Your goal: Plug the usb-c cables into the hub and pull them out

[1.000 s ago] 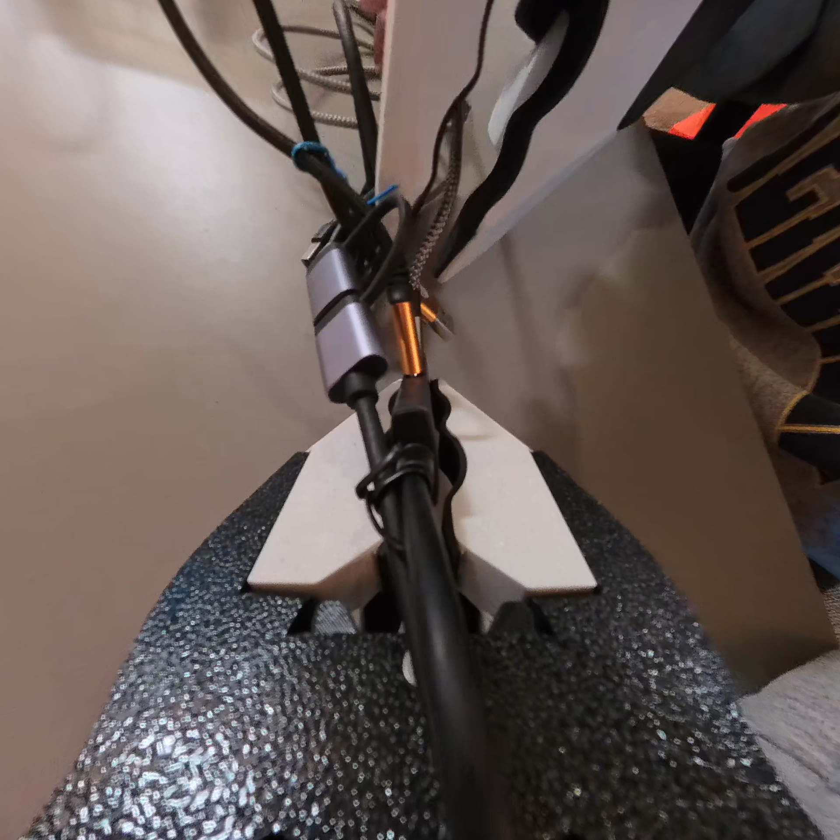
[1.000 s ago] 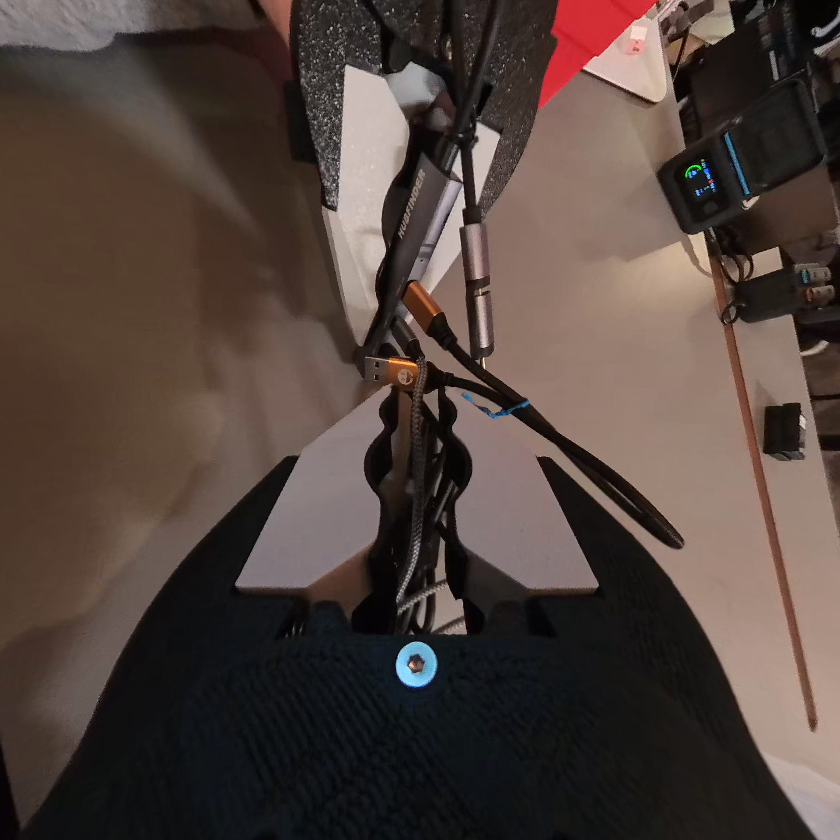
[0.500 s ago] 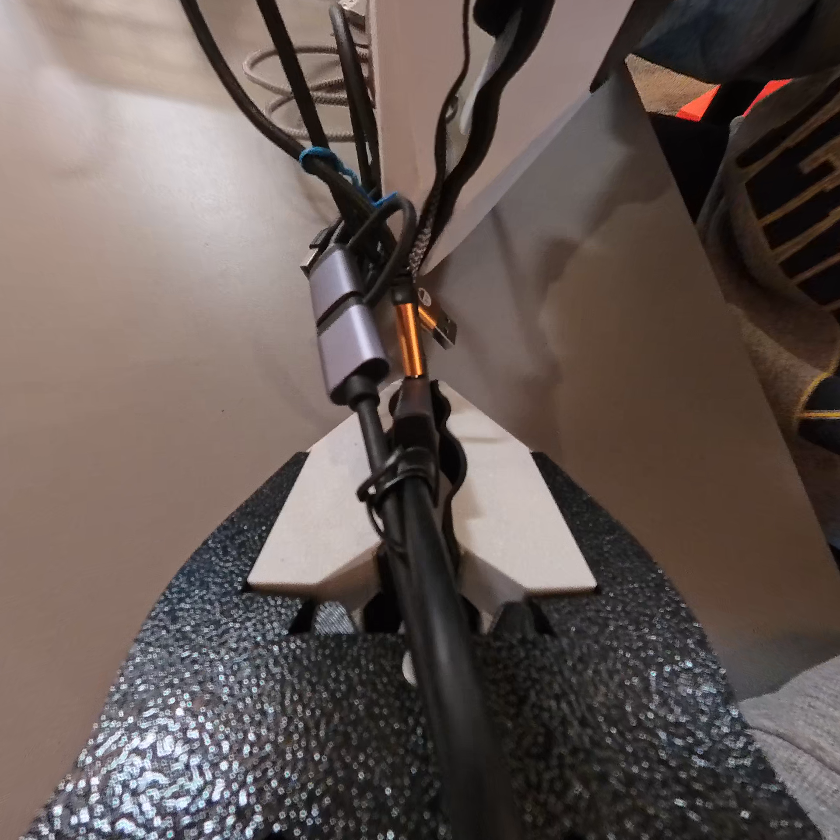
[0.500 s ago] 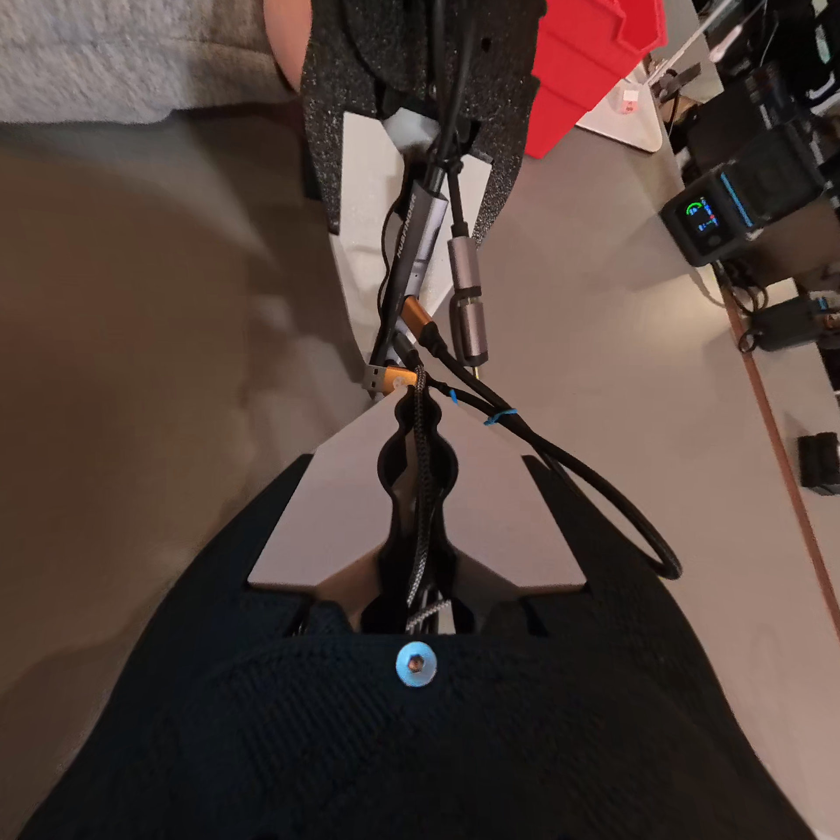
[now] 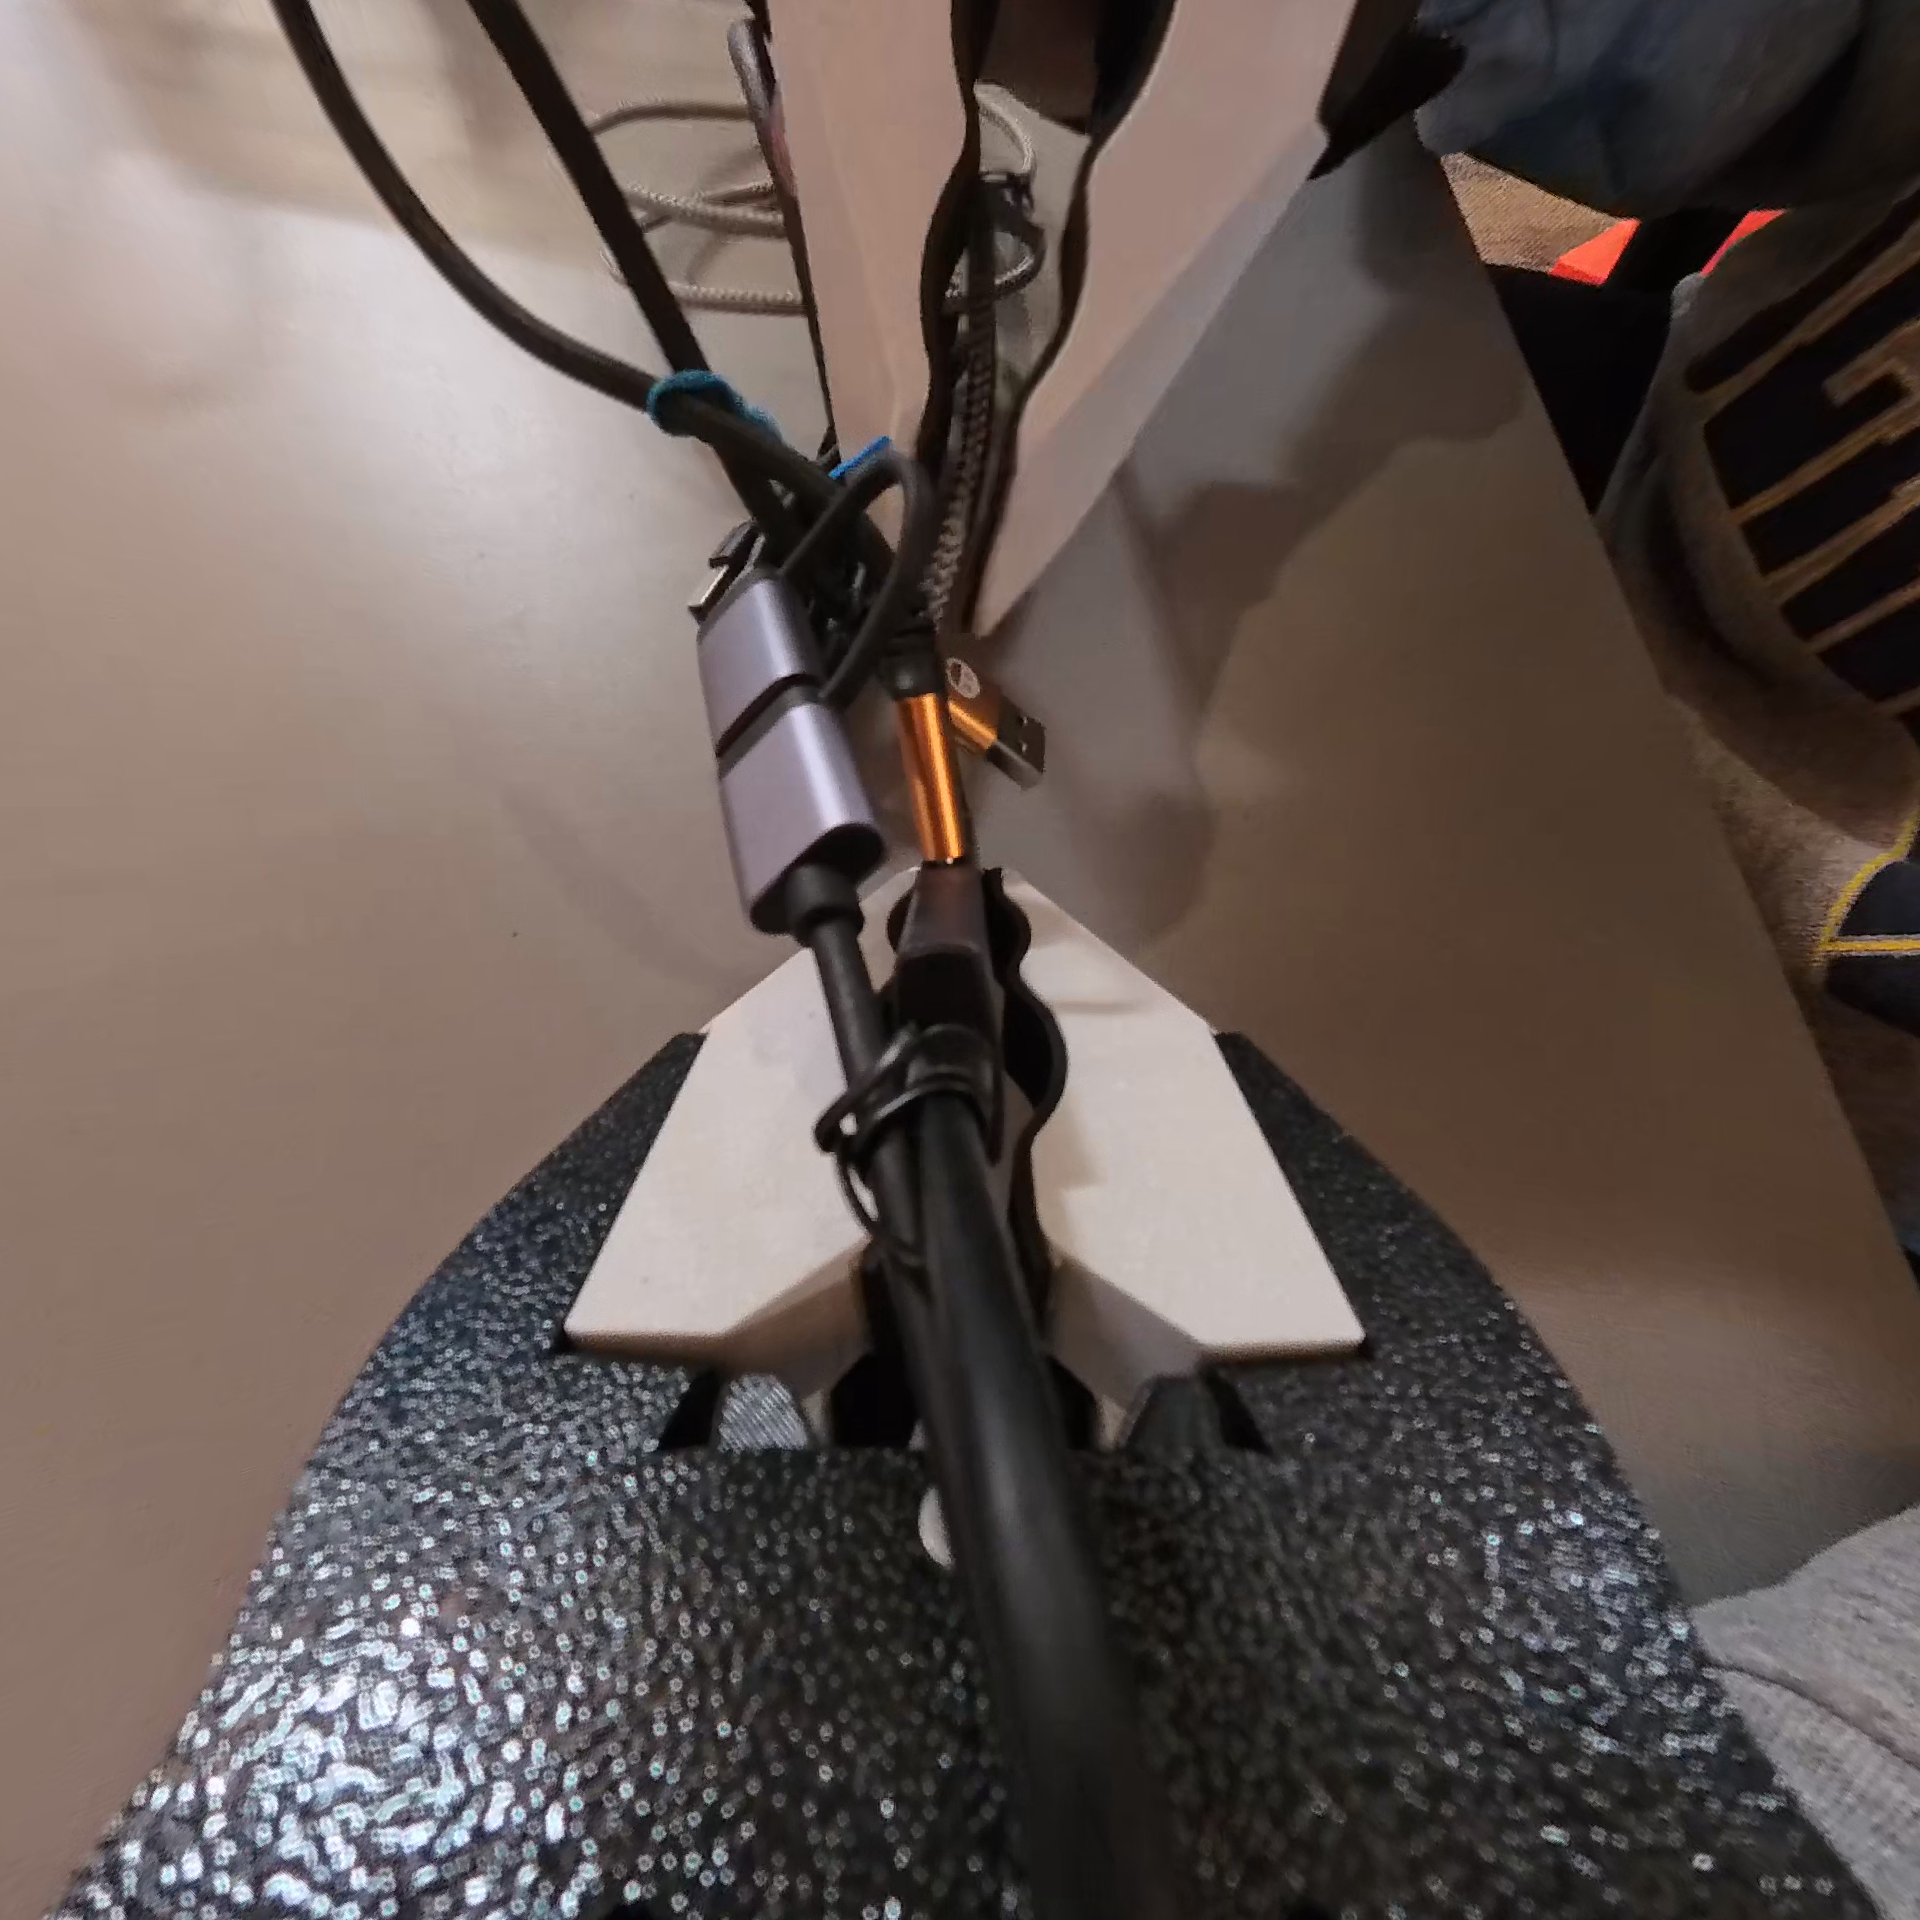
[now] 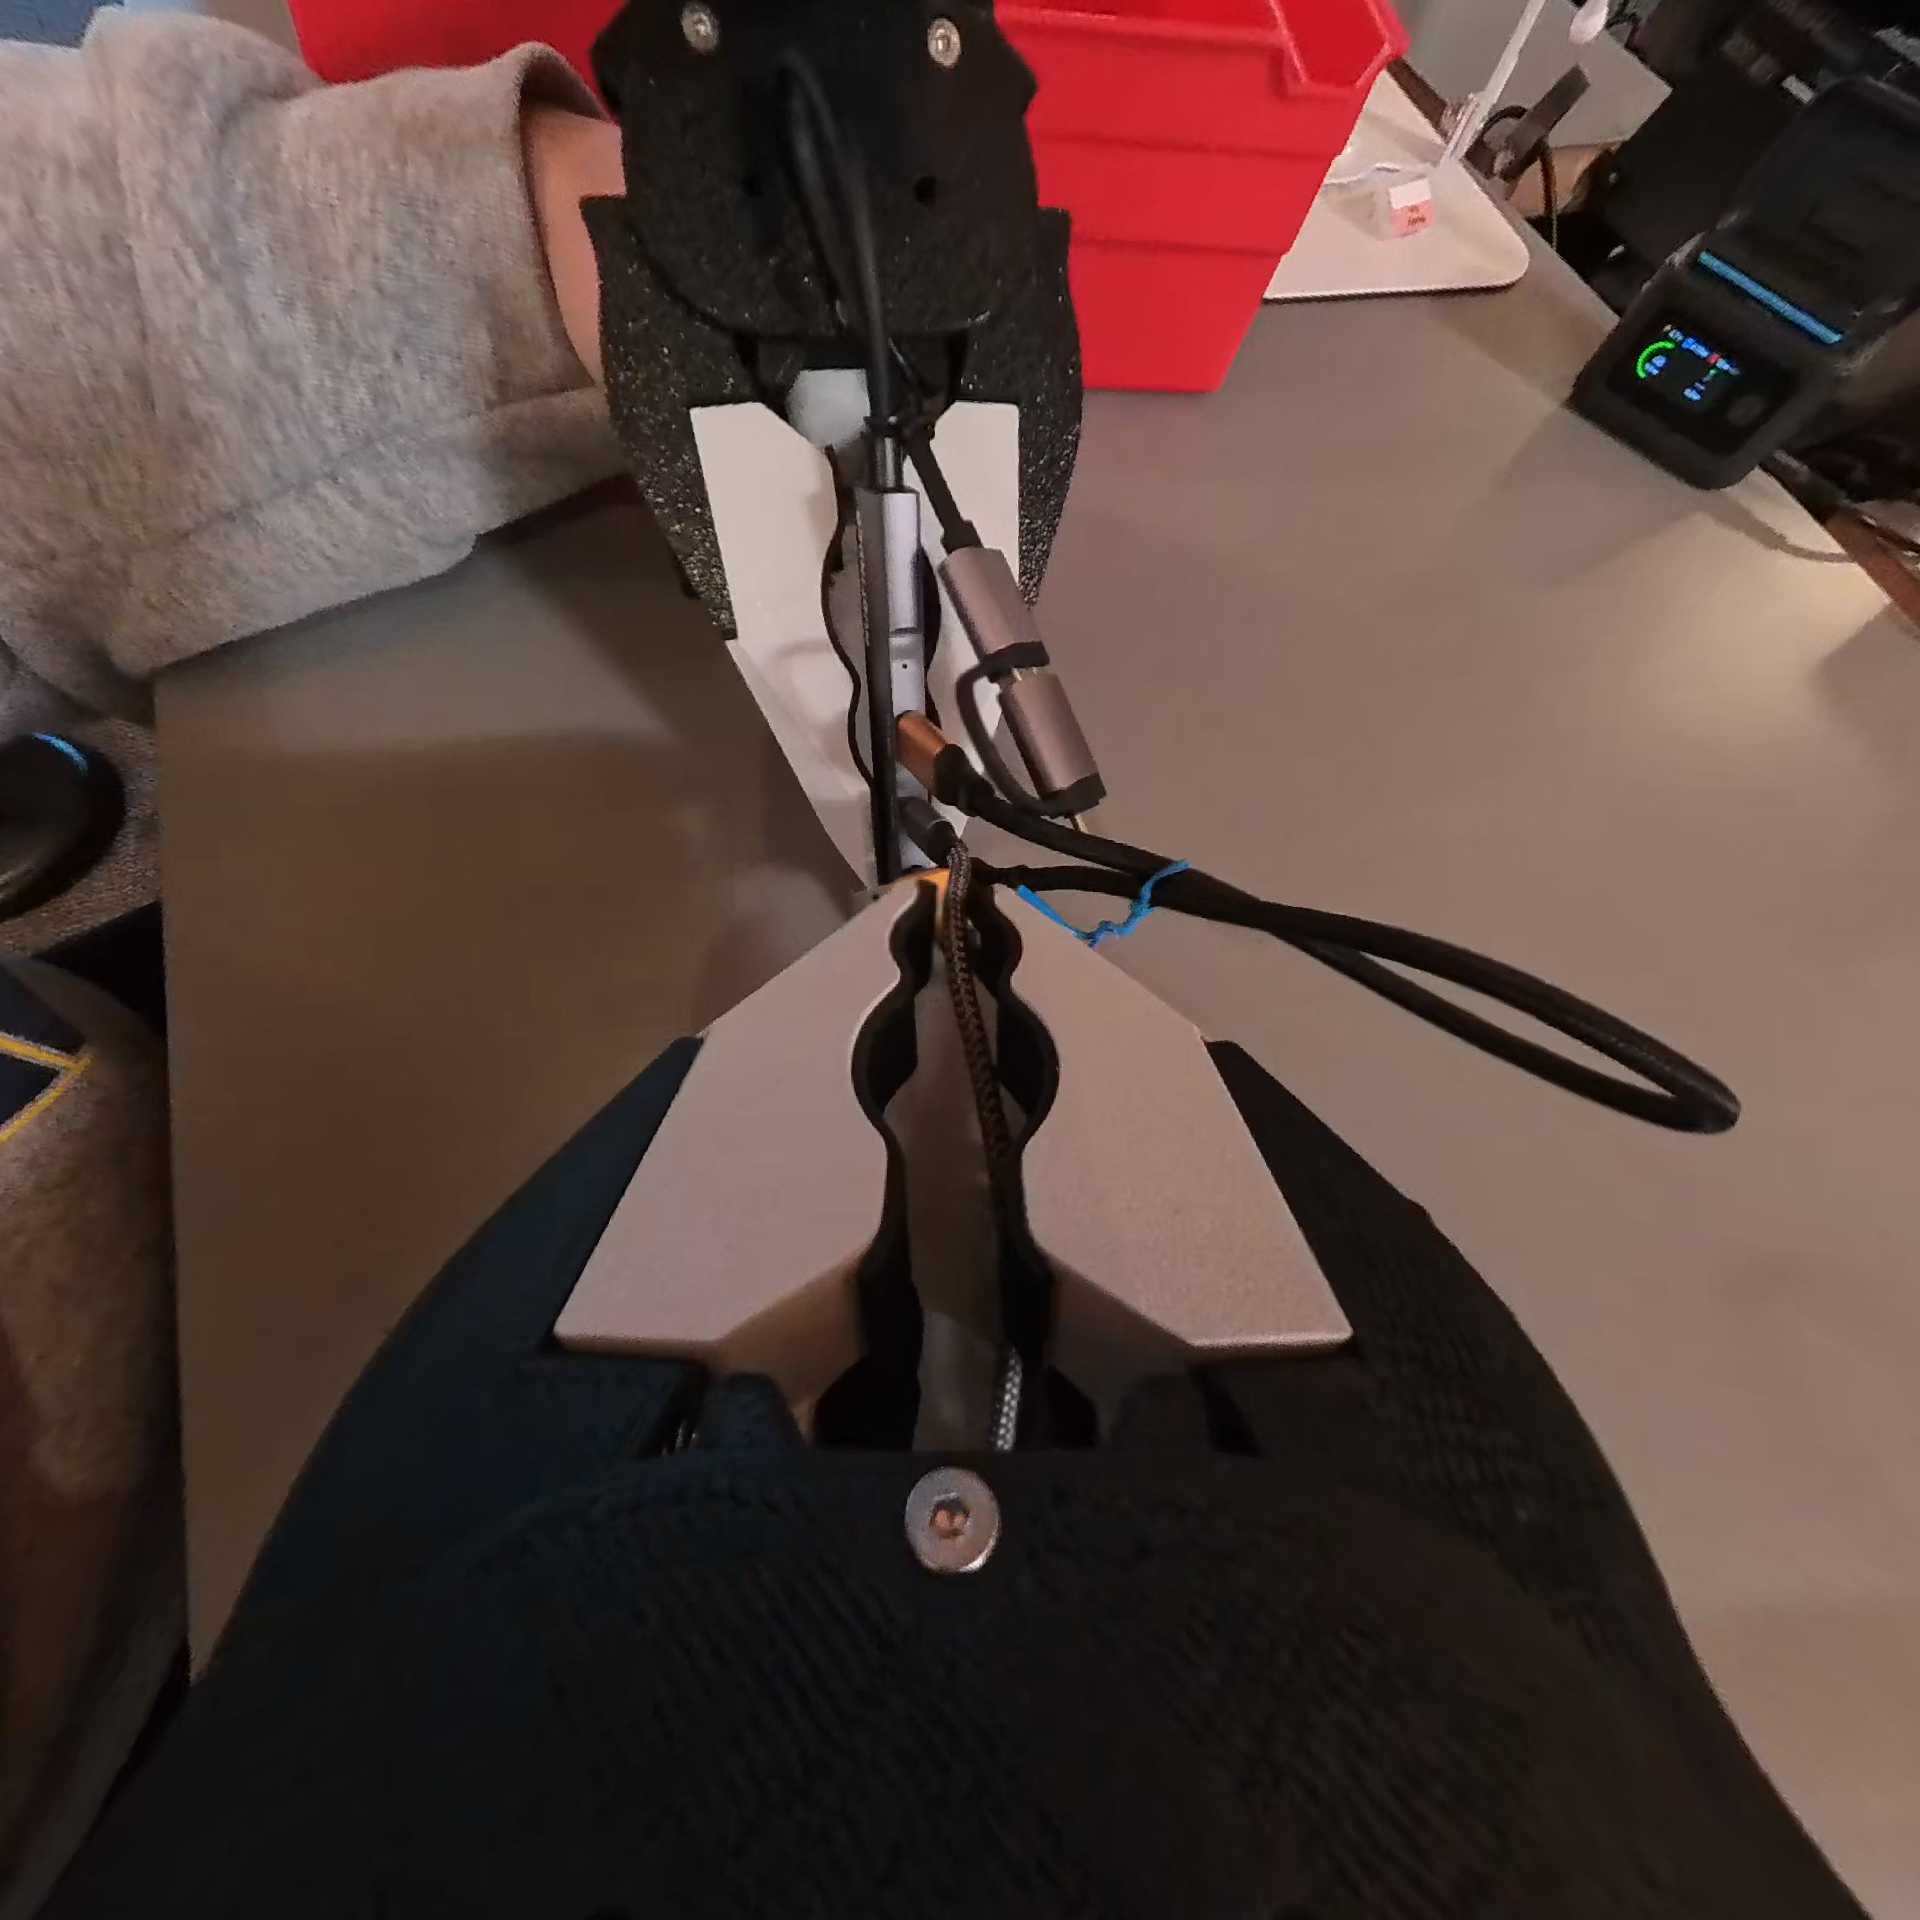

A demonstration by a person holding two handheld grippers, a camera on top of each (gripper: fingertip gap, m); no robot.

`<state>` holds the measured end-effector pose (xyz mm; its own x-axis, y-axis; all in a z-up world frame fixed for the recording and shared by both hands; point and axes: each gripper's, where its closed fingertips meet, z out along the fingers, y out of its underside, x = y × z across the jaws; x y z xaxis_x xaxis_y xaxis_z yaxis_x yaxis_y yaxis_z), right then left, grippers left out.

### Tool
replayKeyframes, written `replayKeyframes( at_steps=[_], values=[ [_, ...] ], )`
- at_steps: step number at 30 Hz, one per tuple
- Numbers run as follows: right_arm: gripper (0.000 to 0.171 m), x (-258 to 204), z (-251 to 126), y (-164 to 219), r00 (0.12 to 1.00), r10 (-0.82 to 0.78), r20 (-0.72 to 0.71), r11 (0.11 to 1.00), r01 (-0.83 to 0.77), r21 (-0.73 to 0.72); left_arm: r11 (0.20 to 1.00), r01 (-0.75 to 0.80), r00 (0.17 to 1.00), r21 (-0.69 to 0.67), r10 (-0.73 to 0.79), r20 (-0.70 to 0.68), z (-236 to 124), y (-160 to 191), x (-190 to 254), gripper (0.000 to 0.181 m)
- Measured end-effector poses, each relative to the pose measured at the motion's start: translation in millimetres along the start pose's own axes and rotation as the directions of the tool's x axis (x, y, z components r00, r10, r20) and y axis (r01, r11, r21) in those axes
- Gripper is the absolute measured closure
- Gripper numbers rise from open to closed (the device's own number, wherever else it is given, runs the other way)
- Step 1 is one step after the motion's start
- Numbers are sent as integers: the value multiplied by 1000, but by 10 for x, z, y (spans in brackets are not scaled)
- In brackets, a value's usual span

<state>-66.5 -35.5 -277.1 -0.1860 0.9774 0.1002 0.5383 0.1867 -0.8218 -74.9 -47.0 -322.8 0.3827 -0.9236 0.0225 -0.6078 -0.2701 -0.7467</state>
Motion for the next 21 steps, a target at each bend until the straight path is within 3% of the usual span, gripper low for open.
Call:
replayKeyframes(
  at_steps=[6, 11, 21],
  values=[
    [153, -72, -4, -34, 995, -93, -21, 995, 94, 41, 1000, 11, 1000, 6, -11, 2, -1, 0, -13, 174],
    [165, -49, 82, -32, 990, -130, -62, 991, 131, 4, 1000, -28, 999, -3, 28, 15, 4, -4, -3, 174],
    [168, -89, 124, -26, 980, -194, -33, 976, 190, -108, 996, -80, 996, -48, 82, 45, 1, -1, 6, 174]
  ],
)
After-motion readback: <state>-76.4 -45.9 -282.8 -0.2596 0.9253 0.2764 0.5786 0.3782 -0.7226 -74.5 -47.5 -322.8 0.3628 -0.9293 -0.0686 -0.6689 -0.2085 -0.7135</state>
